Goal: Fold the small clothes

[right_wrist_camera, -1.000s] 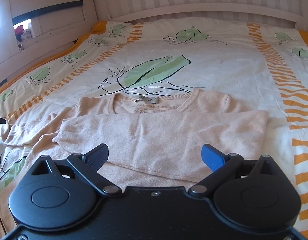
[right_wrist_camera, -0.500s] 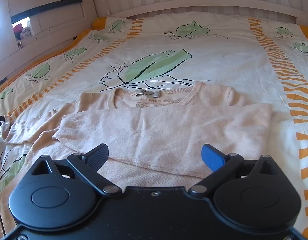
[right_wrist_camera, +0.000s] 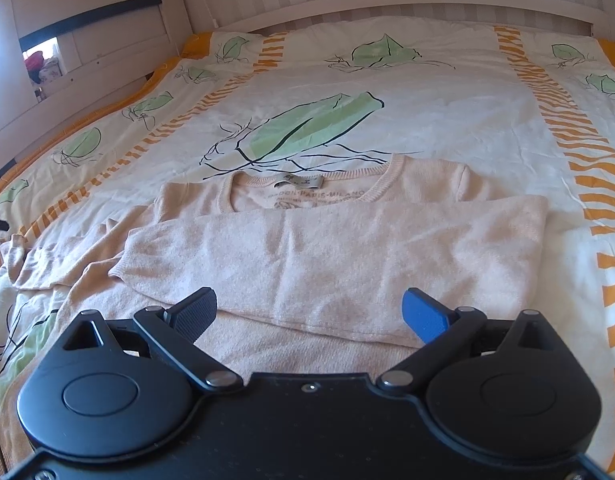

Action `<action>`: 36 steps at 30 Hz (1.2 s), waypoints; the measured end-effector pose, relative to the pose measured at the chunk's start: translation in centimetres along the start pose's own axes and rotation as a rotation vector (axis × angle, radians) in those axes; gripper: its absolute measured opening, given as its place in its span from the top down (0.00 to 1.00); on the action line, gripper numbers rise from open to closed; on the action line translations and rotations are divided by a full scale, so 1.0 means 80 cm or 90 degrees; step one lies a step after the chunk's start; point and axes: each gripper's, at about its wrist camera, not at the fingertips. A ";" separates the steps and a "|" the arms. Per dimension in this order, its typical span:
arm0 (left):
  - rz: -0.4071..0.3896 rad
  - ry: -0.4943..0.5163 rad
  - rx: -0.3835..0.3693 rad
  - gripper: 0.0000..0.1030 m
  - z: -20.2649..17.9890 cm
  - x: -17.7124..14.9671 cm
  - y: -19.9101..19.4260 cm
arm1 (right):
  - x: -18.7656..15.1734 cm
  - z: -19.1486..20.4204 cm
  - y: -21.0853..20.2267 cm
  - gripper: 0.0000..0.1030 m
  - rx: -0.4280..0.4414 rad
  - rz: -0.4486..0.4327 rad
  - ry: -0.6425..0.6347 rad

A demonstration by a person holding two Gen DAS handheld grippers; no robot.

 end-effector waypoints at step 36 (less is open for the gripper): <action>-0.216 0.180 -0.118 0.95 -0.137 0.073 -0.190 | 0.023 -0.012 -0.024 0.03 0.017 -0.035 0.055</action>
Point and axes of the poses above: each gripper's, at about its wrist camera, not at the fingertips, and y roughly the way its jaws point, z to its left, x to its top, and after that the axes turned 13 degrees about y, right-handed
